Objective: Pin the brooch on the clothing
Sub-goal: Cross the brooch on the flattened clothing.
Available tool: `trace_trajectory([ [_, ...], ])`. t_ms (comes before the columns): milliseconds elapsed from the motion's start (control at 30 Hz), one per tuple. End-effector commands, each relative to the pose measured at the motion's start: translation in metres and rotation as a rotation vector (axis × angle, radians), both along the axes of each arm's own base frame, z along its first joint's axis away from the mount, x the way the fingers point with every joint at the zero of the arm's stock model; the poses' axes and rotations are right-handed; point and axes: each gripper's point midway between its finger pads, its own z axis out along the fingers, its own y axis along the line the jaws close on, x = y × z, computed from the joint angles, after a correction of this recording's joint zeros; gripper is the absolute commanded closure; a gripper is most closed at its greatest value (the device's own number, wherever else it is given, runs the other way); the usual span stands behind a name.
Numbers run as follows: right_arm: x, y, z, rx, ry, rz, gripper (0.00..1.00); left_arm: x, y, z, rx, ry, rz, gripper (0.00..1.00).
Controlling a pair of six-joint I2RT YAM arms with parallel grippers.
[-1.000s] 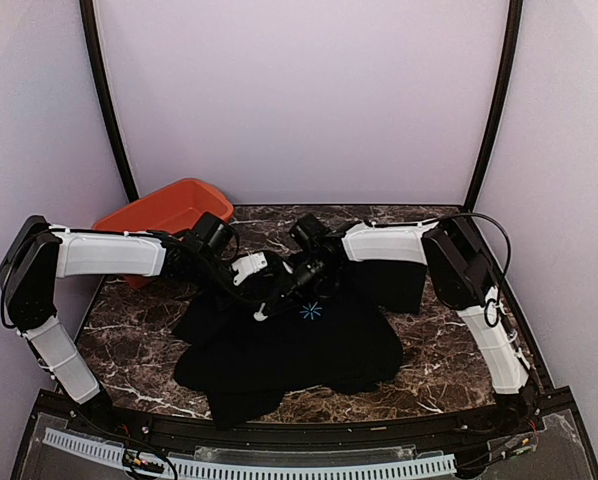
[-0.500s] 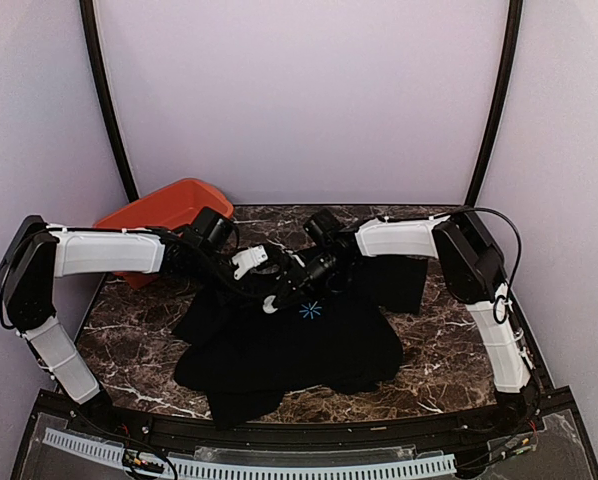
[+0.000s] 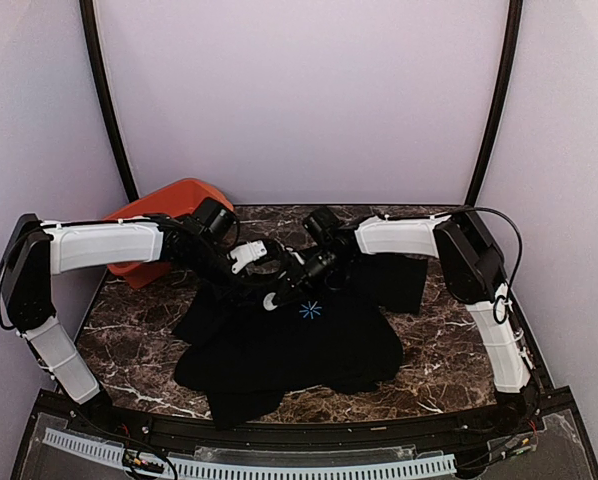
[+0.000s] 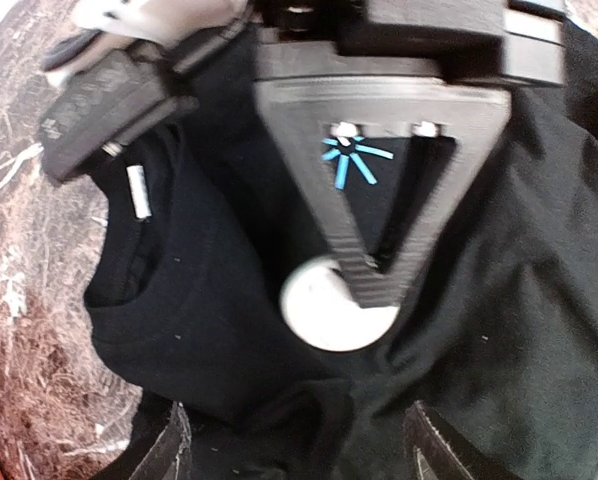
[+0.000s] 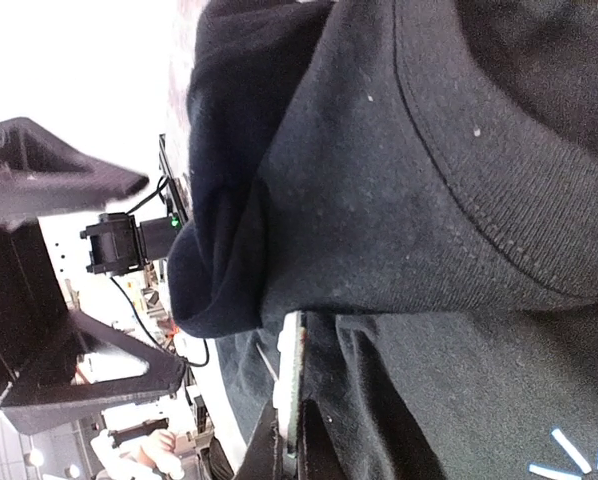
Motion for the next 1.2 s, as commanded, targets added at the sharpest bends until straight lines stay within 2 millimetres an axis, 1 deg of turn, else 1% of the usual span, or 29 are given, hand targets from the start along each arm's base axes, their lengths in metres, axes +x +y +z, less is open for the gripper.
trace_trajectory([
  [0, 0.013, 0.000, 0.015, -0.017, -0.040, -0.036, 1.00, -0.019, 0.000, 0.002, 0.011, 0.105, -0.027, 0.27],
  [133, 0.017, -0.004, 0.019, -0.034, -0.060, -0.055, 1.00, -0.024, -0.002, -0.003, 0.016, 0.153, -0.038, 0.29],
  [233, 0.019, -0.007, 0.022, -0.040, -0.071, -0.065, 1.00, -0.024, -0.001, -0.012, 0.036, 0.173, -0.030, 0.37],
  [267, 0.020, -0.007, 0.023, -0.040, -0.073, -0.066, 1.00, -0.023, -0.001, -0.014, 0.043, 0.178, -0.027, 0.42],
  [300, 0.020, -0.007, 0.024, -0.039, -0.075, -0.066, 1.00, -0.023, 0.000, -0.021, 0.063, 0.195, -0.020, 0.45],
  [333, 0.019, -0.007, 0.025, -0.037, -0.078, -0.065, 1.00, -0.022, 0.000, -0.022, 0.069, 0.198, -0.018, 0.51],
  [367, 0.020, -0.007, 0.028, -0.034, -0.082, -0.066, 1.00, -0.023, 0.002, -0.029, 0.090, 0.220, -0.013, 0.54],
  [433, 0.021, -0.008, 0.032, -0.031, -0.093, -0.069, 1.00, -0.023, 0.002, -0.031, 0.099, 0.231, -0.010, 0.58],
  [500, 0.021, -0.008, 0.038, -0.028, -0.104, -0.070, 1.00, -0.022, 0.004, -0.031, 0.103, 0.225, -0.005, 0.65],
  [633, 0.021, -0.007, 0.044, -0.026, -0.115, -0.068, 1.00, -0.019, 0.007, -0.029, 0.115, 0.201, 0.005, 0.83],
  [700, 0.022, -0.008, 0.044, -0.031, -0.119, -0.071, 1.00, -0.019, 0.007, -0.029, 0.116, 0.199, 0.006, 0.96],
  [767, 0.022, -0.009, 0.042, -0.041, -0.122, -0.073, 1.00, -0.018, 0.009, -0.027, 0.122, 0.190, 0.008, 0.99],
  [900, 0.020, -0.009, 0.035, -0.063, -0.116, -0.071, 1.00, -0.018, 0.011, -0.020, 0.127, 0.169, 0.003, 0.99],
  [933, 0.019, -0.009, 0.033, -0.068, -0.114, -0.068, 1.00, -0.017, 0.012, -0.015, 0.123, 0.153, 0.001, 0.99],
  [1033, 0.011, -0.002, 0.031, -0.067, -0.104, -0.043, 1.00, -0.017, 0.013, -0.003, 0.106, 0.110, -0.010, 0.99],
  [1167, -0.005, 0.008, 0.029, -0.053, -0.075, 0.004, 1.00, -0.017, 0.010, 0.012, 0.057, 0.046, -0.037, 0.99],
])
